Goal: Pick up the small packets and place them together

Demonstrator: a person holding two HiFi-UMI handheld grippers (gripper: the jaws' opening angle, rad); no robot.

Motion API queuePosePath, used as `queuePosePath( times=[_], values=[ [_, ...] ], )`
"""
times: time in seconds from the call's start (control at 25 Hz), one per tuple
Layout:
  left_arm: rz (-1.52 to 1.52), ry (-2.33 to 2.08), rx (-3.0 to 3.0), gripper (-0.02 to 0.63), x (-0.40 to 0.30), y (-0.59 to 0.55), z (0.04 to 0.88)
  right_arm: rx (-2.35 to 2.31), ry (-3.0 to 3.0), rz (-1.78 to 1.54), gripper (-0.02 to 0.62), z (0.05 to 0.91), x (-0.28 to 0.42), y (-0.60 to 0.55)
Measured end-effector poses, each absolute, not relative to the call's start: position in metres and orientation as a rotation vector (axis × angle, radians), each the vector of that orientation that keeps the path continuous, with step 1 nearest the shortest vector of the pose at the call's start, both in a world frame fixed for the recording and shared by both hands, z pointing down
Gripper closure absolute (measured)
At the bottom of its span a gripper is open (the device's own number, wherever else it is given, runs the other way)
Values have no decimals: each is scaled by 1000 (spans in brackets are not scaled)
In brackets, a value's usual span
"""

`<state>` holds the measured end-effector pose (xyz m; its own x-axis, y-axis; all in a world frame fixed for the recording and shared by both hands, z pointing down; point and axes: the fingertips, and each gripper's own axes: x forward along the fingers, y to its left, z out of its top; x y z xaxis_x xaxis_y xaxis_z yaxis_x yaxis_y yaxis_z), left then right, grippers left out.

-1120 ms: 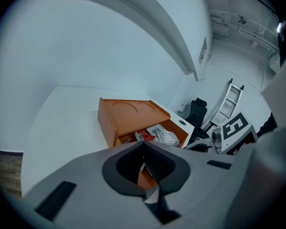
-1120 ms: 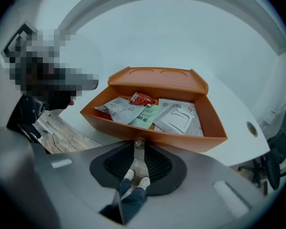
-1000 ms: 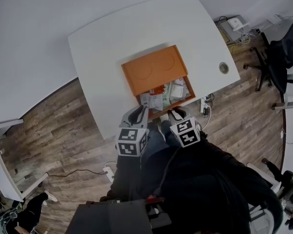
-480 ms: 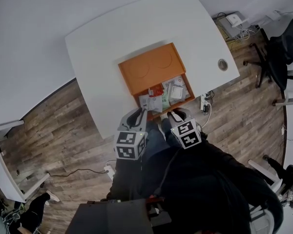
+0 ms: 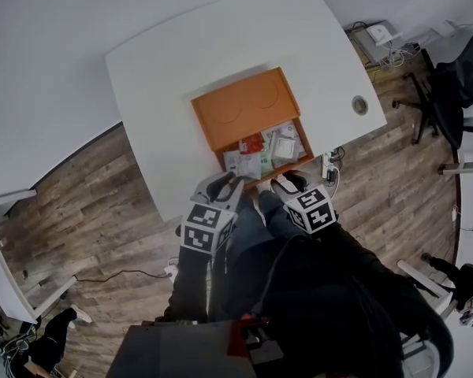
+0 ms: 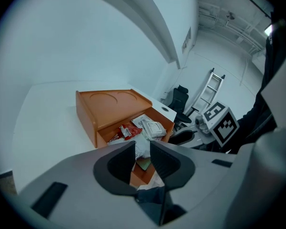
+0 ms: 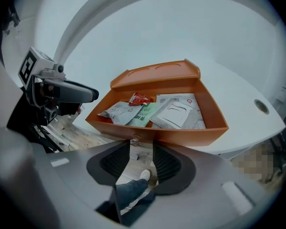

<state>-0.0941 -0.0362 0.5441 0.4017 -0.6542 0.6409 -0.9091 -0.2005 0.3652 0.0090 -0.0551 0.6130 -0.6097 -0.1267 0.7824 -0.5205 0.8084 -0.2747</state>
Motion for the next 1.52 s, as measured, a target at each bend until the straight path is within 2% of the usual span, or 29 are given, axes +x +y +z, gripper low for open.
queuePosePath(
  times=[0.12,0.4,0.64,1.04,1.52],
  values=[
    [580,-1264,2006,512,-93,-37,547,479,-2183,651,454,605,20,-61],
    [819,-1105,2092,503,-79,-41,560,634,-2258,612,456,560,48,-93],
    [1033,-1009,2073,504,-72,-39,576,683,-2360,530,456,521,37,-110],
    [1331,-928,2033,514,-71,-47,592,721,-2397,515,456,515,27,-124],
    [1441,-995,1959,562,-76,-52,599,773,-2411,531,456,515,28,-148]
  ],
)
